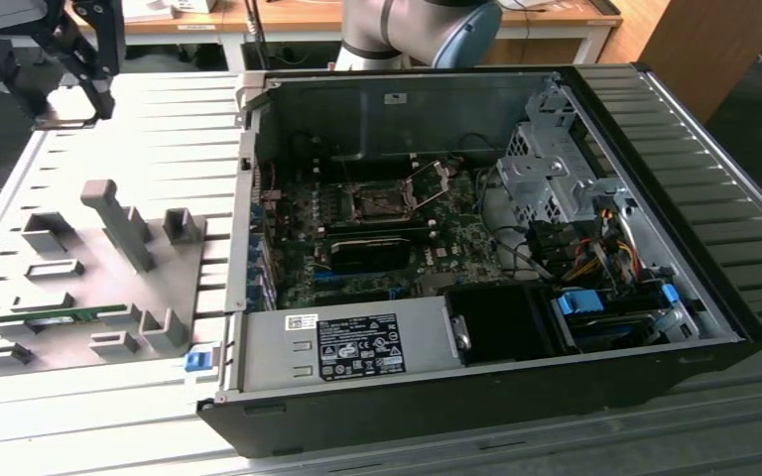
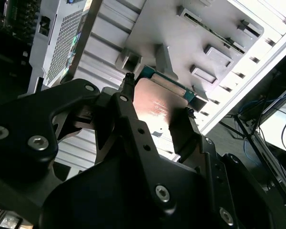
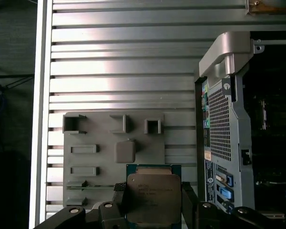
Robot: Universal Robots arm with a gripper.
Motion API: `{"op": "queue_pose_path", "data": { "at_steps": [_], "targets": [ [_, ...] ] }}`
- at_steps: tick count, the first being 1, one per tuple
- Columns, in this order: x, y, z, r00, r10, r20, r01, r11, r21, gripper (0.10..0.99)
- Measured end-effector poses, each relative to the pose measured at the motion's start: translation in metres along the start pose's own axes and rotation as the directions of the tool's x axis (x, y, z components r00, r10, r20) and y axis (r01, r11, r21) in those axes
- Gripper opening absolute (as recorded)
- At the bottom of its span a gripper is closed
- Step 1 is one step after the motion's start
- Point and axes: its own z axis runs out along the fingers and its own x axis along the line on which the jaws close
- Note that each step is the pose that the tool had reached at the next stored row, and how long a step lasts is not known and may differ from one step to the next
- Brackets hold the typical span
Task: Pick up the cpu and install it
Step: 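Pick up the cpu and move it towards the insertion slot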
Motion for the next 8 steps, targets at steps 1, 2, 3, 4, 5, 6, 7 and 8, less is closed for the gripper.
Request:
{"op": "queue_pose_path", "data": {
  "at_steps": [1, 2, 3, 4, 5, 6, 7, 8],
  "targets": [
    [-0.0018, 0.0001, 0.0000, 1.0000, 0.000, 0.0000, 0.000, 1.0000, 0.000, 0.541],
    [-0.0036, 0.0001, -0.0001, 1.0000, 0.000, -0.0001, 0.000, 1.0000, 0.000, 0.541],
    [-0.0055, 0.0002, -0.0001, 1.0000, 0.000, -0.0001, 0.000, 1.0000, 0.000, 0.541],
    [-0.0075, 0.0002, -0.0002, 1.0000, 0.000, 0.0000, 0.000, 1.0000, 0.000, 0.541],
    [-0.0095, 0.0003, -0.0002, 1.0000, 0.000, 0.0000, 0.000, 1.0000, 0.000, 0.541],
    [-0.0117, 0.0004, -0.0003, 1.0000, 0.000, -0.0001, 0.000, 1.0000, 0.000, 0.541],
    [-0.0137, 0.0004, -0.0004, 1.0000, 0.000, -0.0001, 0.000, 1.0000, 0.000, 0.541],
    [-0.0158, 0.0005, -0.0004, 1.0000, 0.000, -0.0001, 0.000, 1.0000, 0.000, 0.541]
  ]
}}
